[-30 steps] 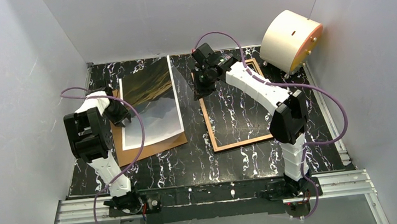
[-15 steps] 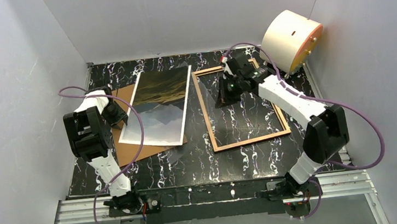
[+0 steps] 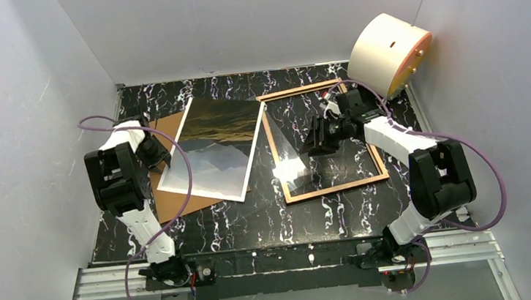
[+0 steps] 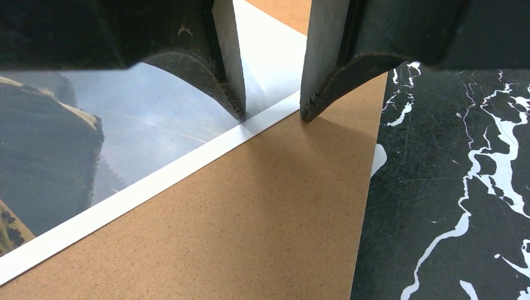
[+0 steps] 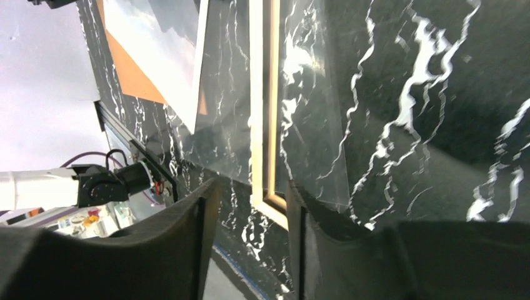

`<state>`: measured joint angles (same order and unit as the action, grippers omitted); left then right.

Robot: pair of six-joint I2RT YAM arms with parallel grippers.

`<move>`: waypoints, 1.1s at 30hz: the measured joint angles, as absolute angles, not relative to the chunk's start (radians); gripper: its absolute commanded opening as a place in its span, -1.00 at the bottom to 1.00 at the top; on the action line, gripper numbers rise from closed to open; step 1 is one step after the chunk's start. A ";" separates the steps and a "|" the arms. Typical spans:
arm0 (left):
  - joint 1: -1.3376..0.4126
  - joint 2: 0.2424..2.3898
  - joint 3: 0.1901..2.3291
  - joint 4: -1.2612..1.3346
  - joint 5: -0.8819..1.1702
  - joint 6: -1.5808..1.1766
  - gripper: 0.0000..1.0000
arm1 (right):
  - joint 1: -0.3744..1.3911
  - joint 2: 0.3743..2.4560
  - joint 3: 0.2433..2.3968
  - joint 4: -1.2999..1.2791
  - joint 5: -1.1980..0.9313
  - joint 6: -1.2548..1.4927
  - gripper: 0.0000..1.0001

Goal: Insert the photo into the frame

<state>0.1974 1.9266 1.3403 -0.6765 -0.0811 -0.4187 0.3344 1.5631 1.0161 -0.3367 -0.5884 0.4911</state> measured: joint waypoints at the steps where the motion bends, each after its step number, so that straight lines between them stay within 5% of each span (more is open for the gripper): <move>1: 0.197 1.927 1.341 -0.677 -0.077 -0.419 -0.26 | 0.323 1.569 1.015 -0.331 -0.593 0.495 0.16; 5: 0.199 1.934 1.348 -0.683 -0.064 -0.416 -0.24 | 0.300 1.625 1.023 -0.260 -0.611 0.497 0.37; 19: 0.200 1.938 1.433 -0.715 0.007 -0.411 -0.10 | 0.302 1.990 1.258 -0.109 -0.661 0.514 0.52; 27: 0.200 1.937 1.460 -0.686 0.136 -0.415 -0.12 | 0.303 2.123 1.339 -0.041 -0.751 0.513 0.09; 33: 0.200 1.937 1.397 -0.652 0.216 -0.424 -0.14 | 0.308 2.176 1.353 -0.003 -0.850 0.525 -0.03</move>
